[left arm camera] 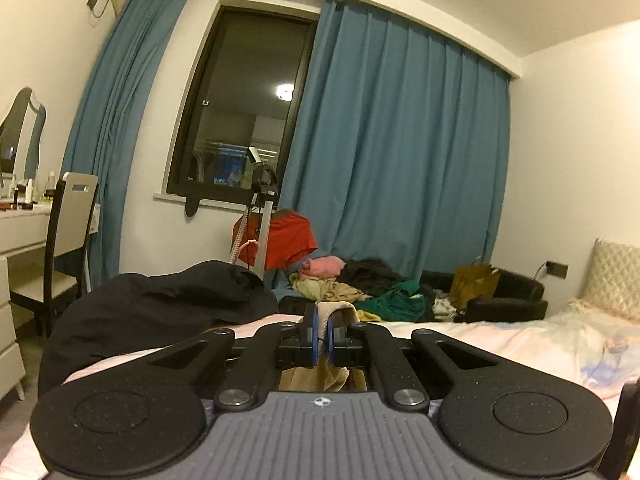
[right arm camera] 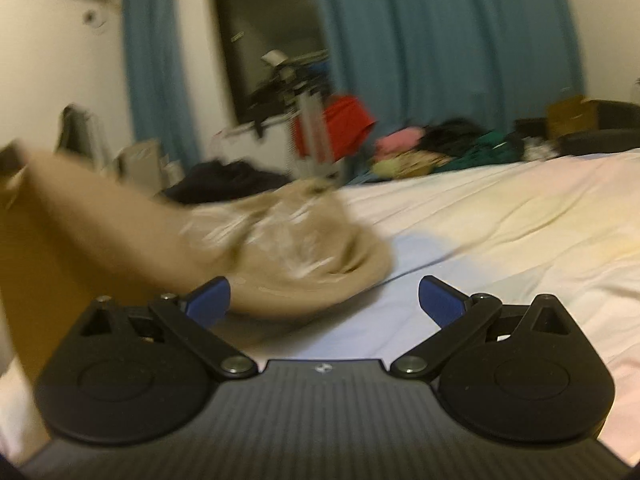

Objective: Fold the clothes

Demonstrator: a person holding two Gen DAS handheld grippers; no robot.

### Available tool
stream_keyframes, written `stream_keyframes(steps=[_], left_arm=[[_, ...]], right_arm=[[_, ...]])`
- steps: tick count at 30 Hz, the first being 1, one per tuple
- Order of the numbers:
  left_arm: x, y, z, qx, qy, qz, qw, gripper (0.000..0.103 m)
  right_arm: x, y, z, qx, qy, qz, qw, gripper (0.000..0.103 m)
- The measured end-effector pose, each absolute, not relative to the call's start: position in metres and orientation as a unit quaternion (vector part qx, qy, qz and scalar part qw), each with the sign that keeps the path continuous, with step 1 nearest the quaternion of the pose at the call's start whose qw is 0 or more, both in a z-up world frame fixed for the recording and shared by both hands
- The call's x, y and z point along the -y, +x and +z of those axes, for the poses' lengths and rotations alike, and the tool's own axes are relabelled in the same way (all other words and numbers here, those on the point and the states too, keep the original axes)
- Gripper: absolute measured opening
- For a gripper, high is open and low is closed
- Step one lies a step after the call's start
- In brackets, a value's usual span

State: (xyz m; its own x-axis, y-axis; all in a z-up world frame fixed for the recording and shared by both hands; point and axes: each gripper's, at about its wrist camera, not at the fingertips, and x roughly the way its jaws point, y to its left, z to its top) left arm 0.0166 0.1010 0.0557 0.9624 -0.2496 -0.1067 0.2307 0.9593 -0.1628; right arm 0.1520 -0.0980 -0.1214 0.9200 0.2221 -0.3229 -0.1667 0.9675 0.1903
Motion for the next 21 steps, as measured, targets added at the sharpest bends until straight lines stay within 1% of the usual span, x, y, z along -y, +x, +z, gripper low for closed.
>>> stream_keyframes(steps=[3, 6, 11, 16, 18, 21], left_arm=[[-0.116, 0.017, 0.053, -0.054, -0.097, -0.125, 0.986, 0.004], [-0.138, 0.018, 0.048, -0.047, -0.115, -0.117, 0.985, 0.004], [-0.171, 0.028, 0.032, -0.049, -0.172, -0.094, 0.979, 0.004], [-0.184, 0.040, 0.023, -0.043, -0.184, -0.072, 0.979, 0.004], [-0.191, 0.048, 0.021, -0.042, -0.194, -0.066, 0.978, 0.004], [-0.203, 0.055, 0.019, -0.047, -0.218, -0.055, 0.973, 0.004]], right_arm=[[0.066, 0.162, -0.132, -0.197, 0.020, 0.116, 0.973, 0.102], [0.048, 0.191, -0.142, -0.210, 0.006, 0.104, 0.972, 0.102], [0.046, 0.244, -0.163, -0.243, 0.046, 0.067, 0.967, 0.102], [0.066, 0.273, -0.184, -0.270, 0.071, 0.007, 0.960, 0.102], [0.075, 0.268, -0.184, -0.259, 0.075, -0.026, 0.963, 0.102], [0.089, 0.248, -0.175, -0.195, 0.087, -0.081, 0.974, 0.102]])
